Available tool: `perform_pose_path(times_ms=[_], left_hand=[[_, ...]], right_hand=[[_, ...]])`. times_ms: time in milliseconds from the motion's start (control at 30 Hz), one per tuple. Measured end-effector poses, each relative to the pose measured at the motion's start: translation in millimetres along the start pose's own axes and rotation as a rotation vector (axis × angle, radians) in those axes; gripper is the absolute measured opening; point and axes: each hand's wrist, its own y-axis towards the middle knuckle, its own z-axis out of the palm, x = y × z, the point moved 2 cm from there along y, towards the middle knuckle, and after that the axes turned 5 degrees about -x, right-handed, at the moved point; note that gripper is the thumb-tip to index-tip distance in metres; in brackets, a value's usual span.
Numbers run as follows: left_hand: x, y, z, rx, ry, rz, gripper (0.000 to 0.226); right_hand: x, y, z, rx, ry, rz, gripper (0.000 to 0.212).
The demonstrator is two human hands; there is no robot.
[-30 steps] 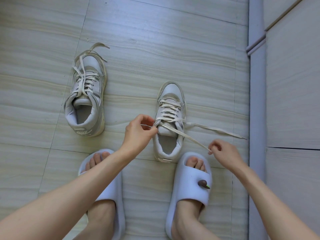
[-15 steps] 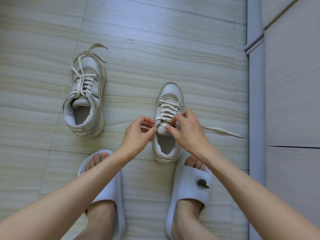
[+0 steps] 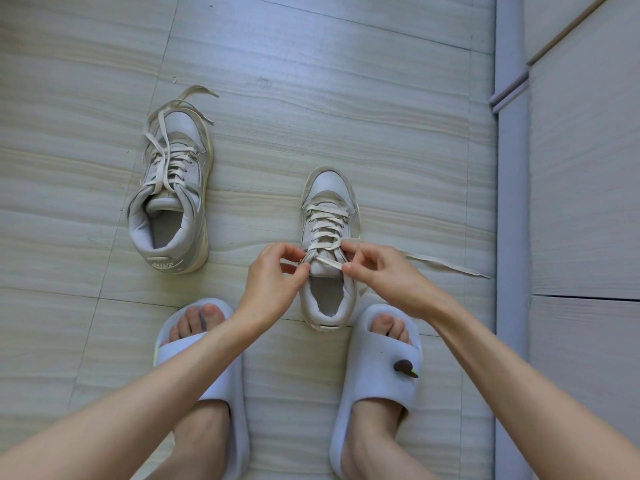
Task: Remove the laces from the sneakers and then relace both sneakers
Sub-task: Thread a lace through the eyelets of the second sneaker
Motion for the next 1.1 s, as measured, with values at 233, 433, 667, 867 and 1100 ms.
perform_pose_path(times_ms=[233,433,667,867,1100], left_hand=[[2.1,6.2,-14.7,-0.065,0.054,-0.024,0.008],[1.5,7.2,-24.5,0.022,0.072,-0.038,0.007],[-3.4,5.3,-27.2,0.086,0.104,-0.034,0.006],[-5.5,6.9,-27.0,0.108,0.121,-0.041,0.006],[-14.8,2.8,-28.6,-0.076,0.298,0.267,0.002]], right_hand=[[-7.7,-12.4,-3.2,0.052,-0.025,-0.008,0.036],[-25.0,-8.0,-10.1,0.272,-0.206,0.272,0.014],[-15.3,38.1,6.7,-0.091,-0.52,-0.143,0.032],[-13.3,47.1,3.3,-0.057,-0.618,-0.15,0.012],[-11.0,9.8,-26.6,0.071,-0.047,-0.068,0.026]])
